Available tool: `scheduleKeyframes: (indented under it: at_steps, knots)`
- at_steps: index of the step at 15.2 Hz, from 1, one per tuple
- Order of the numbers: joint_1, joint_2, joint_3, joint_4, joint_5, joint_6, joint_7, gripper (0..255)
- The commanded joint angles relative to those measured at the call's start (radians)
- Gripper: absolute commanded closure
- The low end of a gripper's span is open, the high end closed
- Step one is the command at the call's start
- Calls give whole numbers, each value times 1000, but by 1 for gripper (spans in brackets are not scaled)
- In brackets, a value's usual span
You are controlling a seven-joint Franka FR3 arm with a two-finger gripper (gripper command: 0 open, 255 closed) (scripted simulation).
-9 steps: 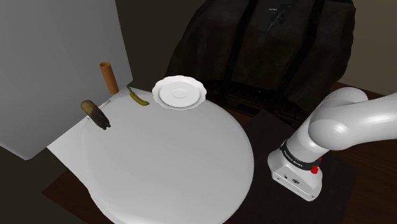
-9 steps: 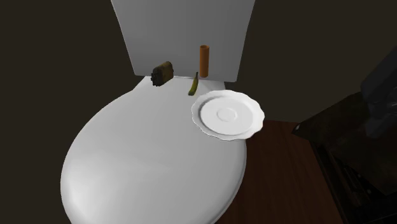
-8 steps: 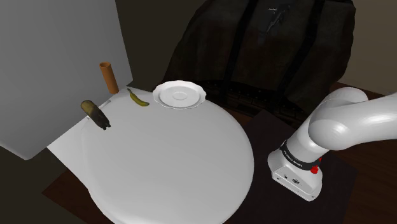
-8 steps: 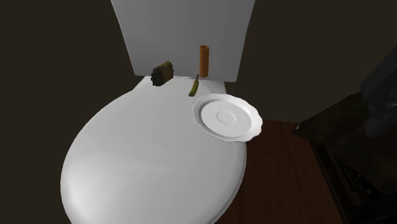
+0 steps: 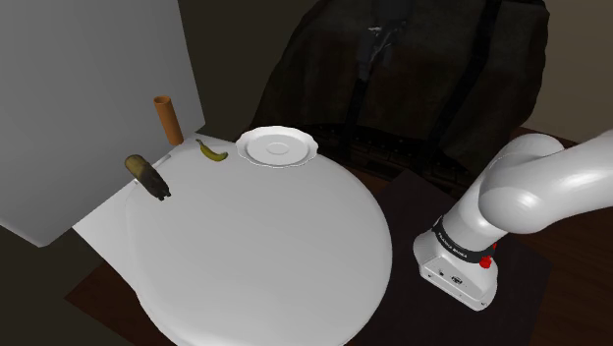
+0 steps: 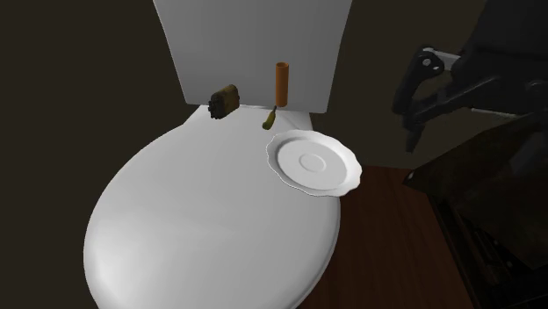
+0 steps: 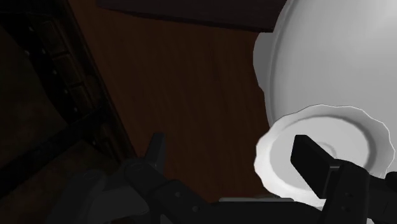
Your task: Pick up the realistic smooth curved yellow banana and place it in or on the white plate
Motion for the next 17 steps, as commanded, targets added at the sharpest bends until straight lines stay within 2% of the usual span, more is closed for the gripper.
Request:
scheduleKeyframes:
  at_steps: [1,9,17]
  knots:
    - [15,59,36,19,18,36,36,0]
    - [59,288,161,136,43,131,161,0]
    - [100,553,270,321,0,186,297,0]
